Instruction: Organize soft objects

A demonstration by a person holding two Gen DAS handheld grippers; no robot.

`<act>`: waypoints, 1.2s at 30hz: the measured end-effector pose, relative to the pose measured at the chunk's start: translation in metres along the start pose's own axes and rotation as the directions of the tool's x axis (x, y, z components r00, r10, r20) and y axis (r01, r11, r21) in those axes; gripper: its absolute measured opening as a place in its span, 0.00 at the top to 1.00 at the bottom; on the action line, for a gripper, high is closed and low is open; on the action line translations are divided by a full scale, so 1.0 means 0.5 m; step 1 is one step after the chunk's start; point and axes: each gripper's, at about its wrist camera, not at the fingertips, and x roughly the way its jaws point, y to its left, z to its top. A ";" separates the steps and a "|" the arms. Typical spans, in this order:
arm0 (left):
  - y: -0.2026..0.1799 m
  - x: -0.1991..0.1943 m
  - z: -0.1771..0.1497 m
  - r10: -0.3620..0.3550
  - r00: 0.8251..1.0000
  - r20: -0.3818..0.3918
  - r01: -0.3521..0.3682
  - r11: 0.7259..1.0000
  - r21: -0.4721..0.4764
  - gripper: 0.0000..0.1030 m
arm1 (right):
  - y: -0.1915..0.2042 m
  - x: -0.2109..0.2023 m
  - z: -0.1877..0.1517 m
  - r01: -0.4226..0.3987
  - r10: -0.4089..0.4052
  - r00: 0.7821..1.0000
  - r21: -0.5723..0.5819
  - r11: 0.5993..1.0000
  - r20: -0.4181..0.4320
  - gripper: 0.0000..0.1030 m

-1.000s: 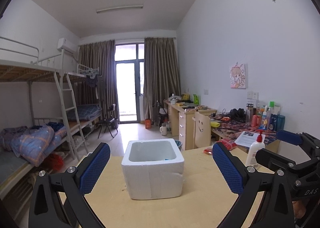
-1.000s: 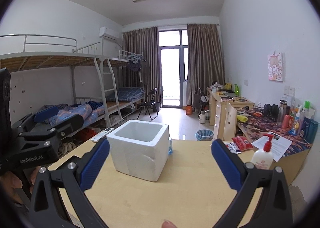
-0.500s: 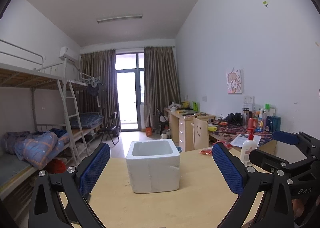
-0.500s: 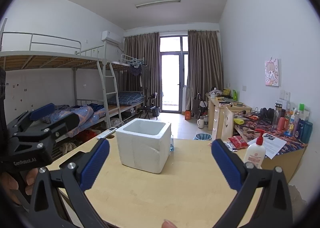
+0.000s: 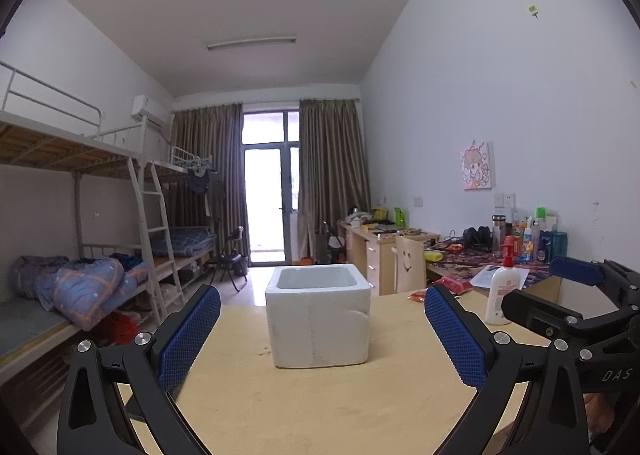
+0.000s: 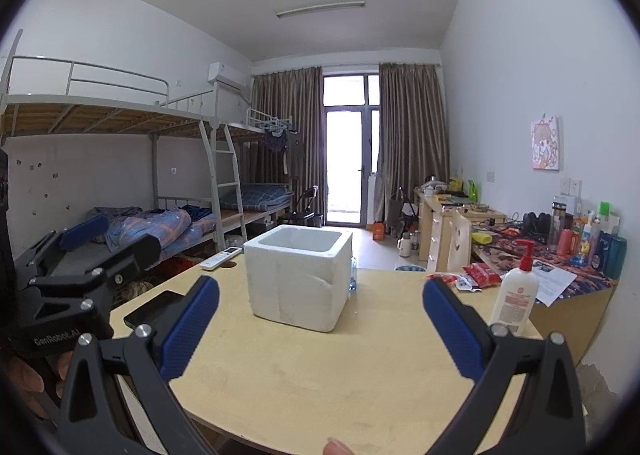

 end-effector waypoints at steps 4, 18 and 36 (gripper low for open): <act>0.001 -0.013 -0.028 0.005 1.000 0.015 -0.005 1.000 0.007 0.01 | 0.008 -0.007 -0.024 0.011 -0.011 1.000 -0.006 1.000 0.016 0.00; 0.013 -0.027 -0.101 0.009 0.999 -0.039 -0.010 1.000 -0.016 0.01 | 0.035 -0.019 -0.080 0.053 -0.053 0.999 -0.016 0.998 0.011 0.00; 0.021 -0.032 -0.130 0.028 0.998 -0.063 -0.029 0.999 -0.022 0.01 | 0.028 -0.031 -0.106 0.067 -0.067 0.998 0.035 0.997 -0.009 0.00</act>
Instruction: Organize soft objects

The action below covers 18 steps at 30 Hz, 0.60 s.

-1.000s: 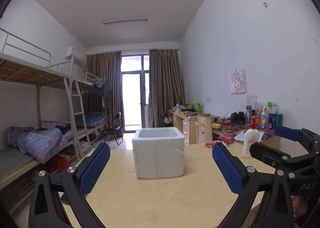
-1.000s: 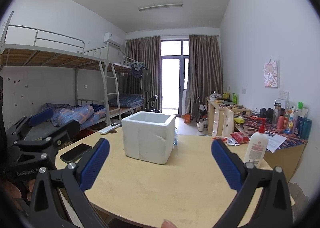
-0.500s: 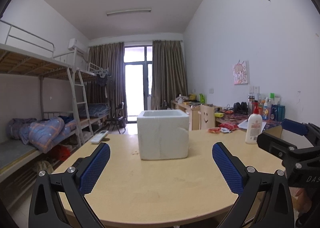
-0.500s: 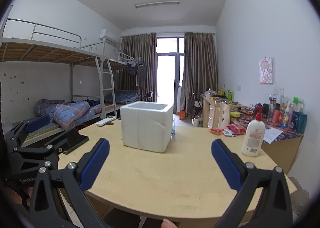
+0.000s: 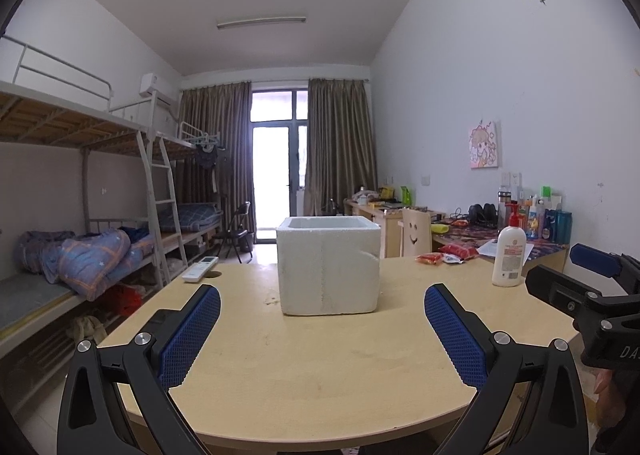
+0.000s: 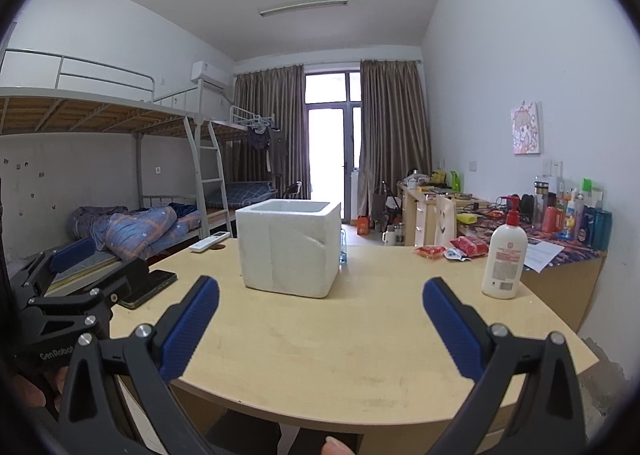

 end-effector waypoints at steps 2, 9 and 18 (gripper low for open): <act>-0.003 0.001 0.000 0.000 1.000 -0.002 0.000 1.000 0.003 0.01 | -0.005 0.002 -0.002 0.000 0.000 1.000 0.001 1.000 -0.008 0.00; -0.008 0.000 -0.001 0.000 1.000 -0.008 0.000 1.000 0.007 0.01 | -0.009 -0.006 -0.002 0.003 -0.003 1.000 0.004 1.000 -0.004 0.00; -0.004 0.006 -0.003 -0.005 1.000 -0.019 0.005 1.000 0.006 0.01 | -0.014 -0.001 -0.004 0.003 -0.003 1.000 0.011 1.000 -0.016 0.00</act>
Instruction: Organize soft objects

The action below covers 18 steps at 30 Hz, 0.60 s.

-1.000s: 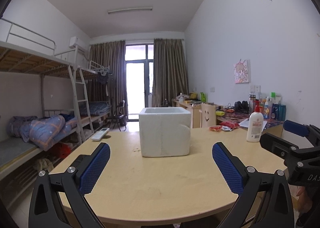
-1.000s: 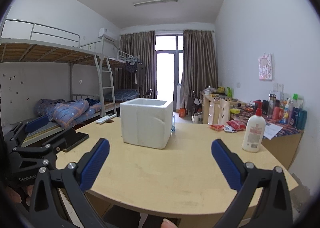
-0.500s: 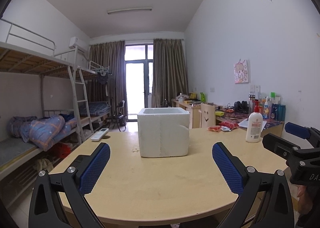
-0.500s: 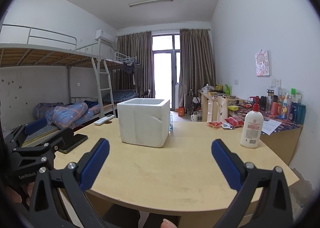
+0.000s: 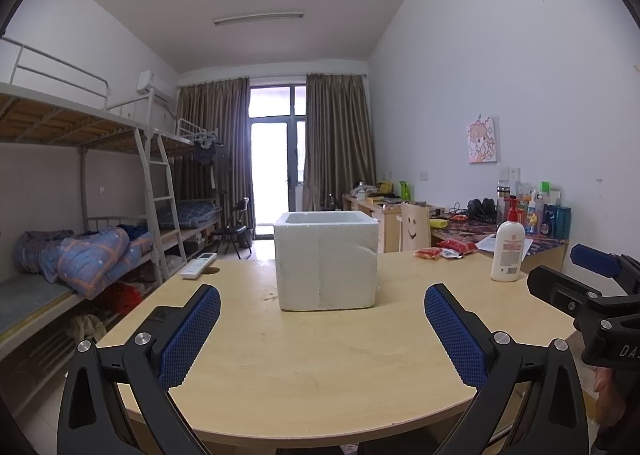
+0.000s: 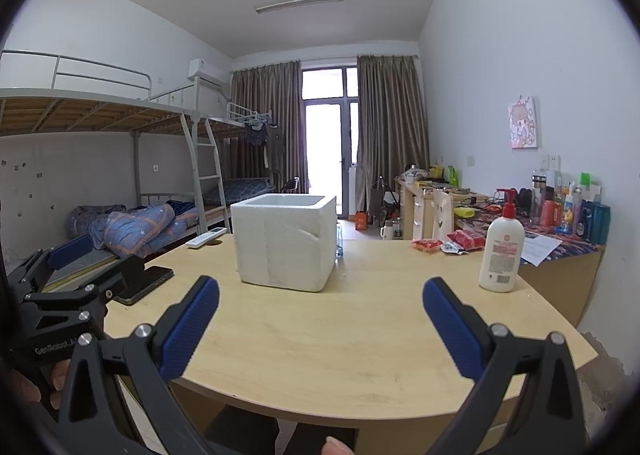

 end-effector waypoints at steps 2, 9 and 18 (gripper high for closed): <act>0.000 0.000 0.000 0.002 1.000 -0.001 -0.002 1.000 0.001 0.01 | 0.000 0.000 0.002 -0.003 0.003 1.000 0.000 1.000 -0.001 0.00; -0.002 -0.002 -0.001 0.004 1.000 0.000 -0.004 1.000 0.009 0.01 | 0.000 -0.002 0.004 -0.002 0.002 1.000 -0.001 1.000 0.002 0.00; -0.001 -0.004 0.001 0.006 1.000 -0.001 -0.006 1.000 0.009 0.01 | 0.001 0.000 0.004 -0.001 0.001 1.000 -0.005 1.000 -0.003 0.00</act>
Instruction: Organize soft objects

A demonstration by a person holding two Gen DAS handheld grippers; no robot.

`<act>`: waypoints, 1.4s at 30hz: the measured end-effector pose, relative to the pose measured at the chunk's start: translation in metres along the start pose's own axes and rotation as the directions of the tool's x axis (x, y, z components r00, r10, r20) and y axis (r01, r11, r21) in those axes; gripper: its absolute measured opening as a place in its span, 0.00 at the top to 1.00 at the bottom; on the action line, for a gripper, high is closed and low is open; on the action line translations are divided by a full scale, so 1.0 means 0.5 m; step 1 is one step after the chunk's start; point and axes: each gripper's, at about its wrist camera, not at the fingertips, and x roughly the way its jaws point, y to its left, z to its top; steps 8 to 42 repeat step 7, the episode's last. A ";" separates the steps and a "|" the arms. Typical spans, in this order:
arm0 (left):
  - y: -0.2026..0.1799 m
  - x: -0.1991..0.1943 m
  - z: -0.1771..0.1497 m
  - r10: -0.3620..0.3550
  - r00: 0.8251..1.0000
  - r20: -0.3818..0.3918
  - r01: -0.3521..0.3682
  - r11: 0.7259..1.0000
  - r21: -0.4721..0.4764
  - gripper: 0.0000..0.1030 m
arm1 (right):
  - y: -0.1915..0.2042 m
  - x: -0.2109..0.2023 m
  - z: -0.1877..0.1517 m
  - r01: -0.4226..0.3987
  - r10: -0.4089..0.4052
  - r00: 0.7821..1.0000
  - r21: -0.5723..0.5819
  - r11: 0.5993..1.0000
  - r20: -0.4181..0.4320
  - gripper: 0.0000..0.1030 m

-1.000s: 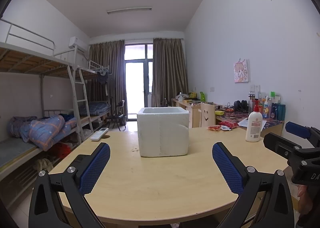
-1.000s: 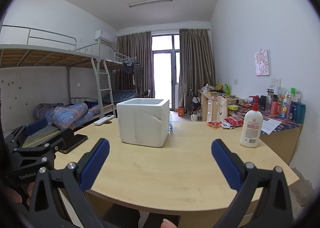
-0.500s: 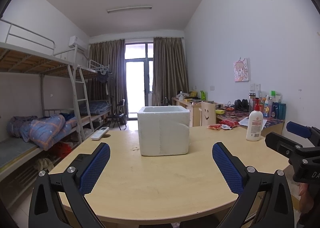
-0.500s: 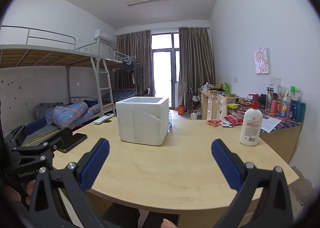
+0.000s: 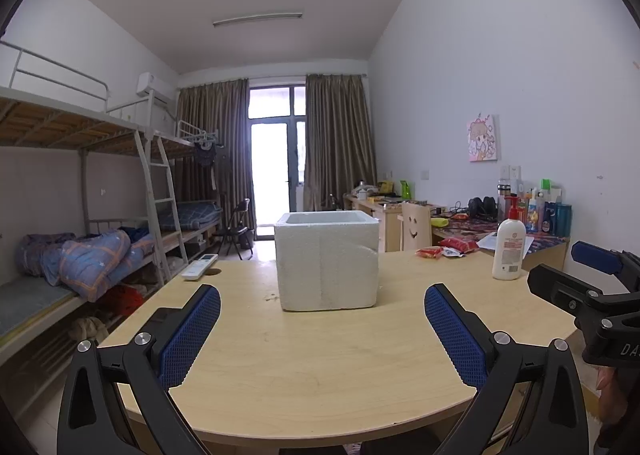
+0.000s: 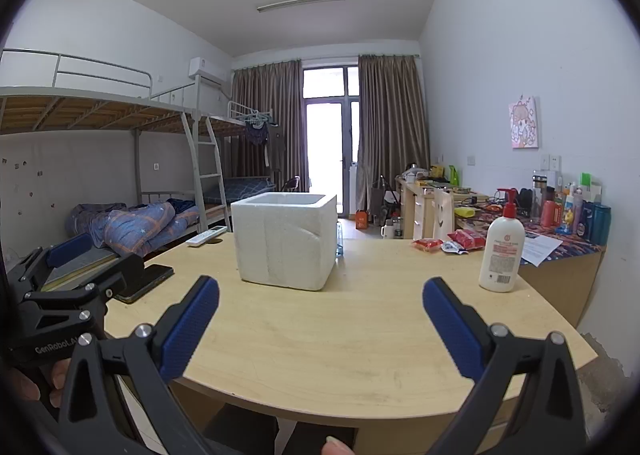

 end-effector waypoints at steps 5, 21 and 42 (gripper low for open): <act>-0.003 0.000 0.001 -0.005 1.000 0.005 0.005 1.000 0.004 0.01 | -0.004 0.003 -0.001 0.004 -0.004 1.000 0.001 1.000 -0.003 0.00; -0.003 0.000 0.001 -0.006 1.000 0.005 0.006 1.000 0.004 0.01 | -0.004 0.003 -0.002 0.004 -0.004 1.000 0.003 1.000 -0.004 0.00; -0.003 0.000 0.001 -0.006 1.000 0.005 0.006 1.000 0.004 0.01 | -0.004 0.003 -0.002 0.004 -0.004 1.000 0.003 1.000 -0.004 0.00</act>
